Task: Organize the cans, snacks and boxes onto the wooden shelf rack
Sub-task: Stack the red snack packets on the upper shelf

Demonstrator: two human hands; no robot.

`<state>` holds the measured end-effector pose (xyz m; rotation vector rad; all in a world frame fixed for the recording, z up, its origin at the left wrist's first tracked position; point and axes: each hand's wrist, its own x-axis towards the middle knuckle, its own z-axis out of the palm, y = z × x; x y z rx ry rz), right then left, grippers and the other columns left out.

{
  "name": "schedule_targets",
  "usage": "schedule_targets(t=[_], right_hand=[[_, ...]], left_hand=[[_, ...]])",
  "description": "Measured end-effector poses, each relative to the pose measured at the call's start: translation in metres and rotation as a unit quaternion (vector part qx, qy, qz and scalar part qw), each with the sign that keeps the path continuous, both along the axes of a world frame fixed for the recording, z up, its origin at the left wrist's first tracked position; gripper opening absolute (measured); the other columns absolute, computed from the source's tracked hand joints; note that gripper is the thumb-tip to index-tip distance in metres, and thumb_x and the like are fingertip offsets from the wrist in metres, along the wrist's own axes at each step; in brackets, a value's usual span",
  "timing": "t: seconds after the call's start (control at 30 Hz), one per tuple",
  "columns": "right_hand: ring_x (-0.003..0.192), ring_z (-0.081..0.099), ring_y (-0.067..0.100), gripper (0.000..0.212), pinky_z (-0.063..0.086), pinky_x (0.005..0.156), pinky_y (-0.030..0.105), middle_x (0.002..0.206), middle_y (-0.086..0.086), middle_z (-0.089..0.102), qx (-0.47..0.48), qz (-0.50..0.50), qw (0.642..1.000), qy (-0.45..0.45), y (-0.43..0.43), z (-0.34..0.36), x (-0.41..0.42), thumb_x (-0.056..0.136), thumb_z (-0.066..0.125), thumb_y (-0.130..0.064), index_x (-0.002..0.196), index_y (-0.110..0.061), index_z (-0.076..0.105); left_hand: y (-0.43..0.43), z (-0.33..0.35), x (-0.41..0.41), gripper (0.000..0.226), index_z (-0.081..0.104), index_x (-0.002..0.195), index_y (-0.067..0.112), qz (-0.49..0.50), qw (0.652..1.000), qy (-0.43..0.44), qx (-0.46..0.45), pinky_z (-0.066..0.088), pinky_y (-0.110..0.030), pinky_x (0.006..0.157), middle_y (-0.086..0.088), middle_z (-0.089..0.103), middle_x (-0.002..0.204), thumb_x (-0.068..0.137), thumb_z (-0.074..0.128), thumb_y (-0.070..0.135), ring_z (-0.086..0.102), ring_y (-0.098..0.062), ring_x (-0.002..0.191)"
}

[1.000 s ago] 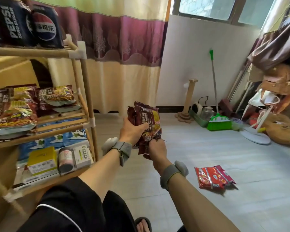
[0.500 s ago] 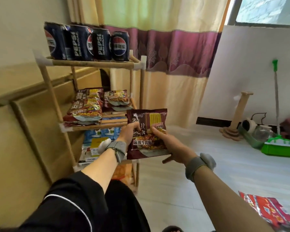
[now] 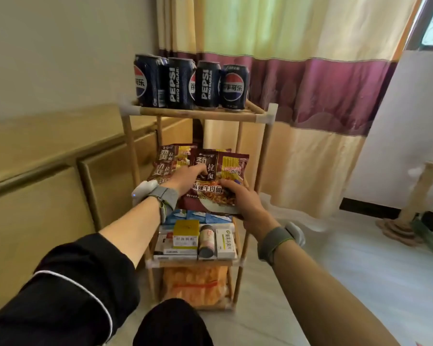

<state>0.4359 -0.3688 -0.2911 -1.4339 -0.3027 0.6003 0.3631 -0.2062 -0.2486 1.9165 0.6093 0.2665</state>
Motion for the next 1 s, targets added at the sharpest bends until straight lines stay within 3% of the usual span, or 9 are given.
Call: schedule_targets(t=[0.07,0.17,0.27,0.5,0.63,0.73,0.87,0.93,1.0], right_hand=[[0.091,0.076,0.021,0.063,0.063,0.074,0.032,0.107,0.004,0.076,0.01,-0.043,0.999,-0.013,0.016,0.007,0.009,0.072,0.085,-0.04,0.125,-0.02,0.058],[0.094,0.072,0.018,0.078,0.059,0.088,0.04,0.106,-0.005,0.071,-0.083,-0.115,0.984,-0.104,0.028,0.018,0.021,0.058,0.083,-0.06,0.121,-0.025,0.054],[0.091,0.068,0.016,0.077,0.057,0.088,0.04,0.102,-0.008,0.067,-0.175,-0.136,0.961,-0.168,0.035,0.023,0.034,0.058,0.078,-0.067,0.119,-0.028,0.051],[0.083,0.074,0.023,0.098,0.062,0.075,0.042,0.101,-0.003,0.073,-0.228,-0.074,0.965,-0.105,0.066,0.007,0.078,0.039,0.081,-0.069,0.124,-0.027,0.054],[0.087,0.075,0.025,0.06,0.062,0.081,0.04,0.104,0.005,0.075,-0.197,-0.016,0.98,-0.028,0.062,0.008,0.075,0.075,0.078,-0.043,0.125,-0.02,0.056],[0.095,0.072,0.022,0.08,0.058,0.091,0.042,0.11,-0.001,0.073,-0.26,-0.024,0.959,-0.105,0.064,-0.005,0.085,0.06,0.069,-0.066,0.129,-0.028,0.057],[0.128,0.048,0.035,0.081,0.042,0.109,0.049,0.143,0.009,0.047,-0.358,-0.074,0.884,-0.292,0.066,-0.001,0.076,0.074,0.062,-0.066,0.144,-0.03,0.042],[0.137,0.038,0.036,0.067,0.033,0.114,0.051,0.154,0.004,0.039,-0.405,-0.082,0.786,-0.46,0.067,0.006,0.069,0.087,0.054,-0.053,0.149,-0.034,0.036],[0.143,0.033,0.033,0.052,0.019,0.118,0.058,0.15,-0.003,0.048,-0.474,-0.045,0.681,-0.556,0.07,0.013,0.063,0.09,0.043,-0.048,0.141,-0.038,0.05]], left_hand=[[0.018,0.007,0.009,0.078,0.056,0.135,0.016,0.024,0.997,0.023,0.072,0.038,-0.041,0.105,-0.007,0.051,0.141,0.076,0.052,0.067,0.047,-0.031,0.128],[0.041,0.004,0.015,0.051,0.057,0.133,0.017,0.078,0.964,-0.004,0.255,0.042,-0.035,0.095,-0.009,0.058,0.136,0.099,0.041,0.051,0.054,-0.031,0.122],[0.064,-0.012,0.018,0.048,0.055,0.137,0.024,0.046,0.924,0.055,0.375,0.048,-0.037,0.095,-0.01,0.058,0.135,0.097,0.045,0.047,0.057,-0.032,0.119],[0.087,-0.043,0.017,0.06,0.035,0.148,0.036,-0.005,0.896,0.151,0.417,0.047,-0.036,0.097,-0.002,0.034,0.144,0.091,0.048,0.053,0.051,-0.029,0.121],[0.084,-0.036,0.024,0.056,0.035,0.143,0.032,-0.016,0.887,0.17,0.429,0.05,-0.04,0.092,-0.005,0.033,0.141,0.092,0.048,0.051,0.055,-0.03,0.111],[0.084,-0.034,0.028,0.053,0.037,0.136,0.03,-0.017,0.887,0.171,0.428,0.053,-0.04,0.085,-0.006,0.033,0.137,0.089,0.051,0.05,0.059,-0.03,0.1],[0.085,-0.027,0.033,0.064,0.029,0.146,0.036,-0.032,0.885,0.193,0.423,0.049,-0.035,0.075,-0.005,0.03,0.145,0.088,0.054,0.047,0.059,-0.031,0.101],[0.084,-0.026,0.034,0.063,0.028,0.148,0.037,-0.032,0.877,0.2,0.436,0.045,-0.032,0.073,-0.004,0.029,0.146,0.09,0.051,0.045,0.058,-0.03,0.104],[0.083,-0.027,0.034,0.058,0.031,0.147,0.037,-0.028,0.871,0.208,0.444,0.043,-0.032,0.074,-0.004,0.029,0.145,0.093,0.048,0.045,0.057,-0.031,0.107]])
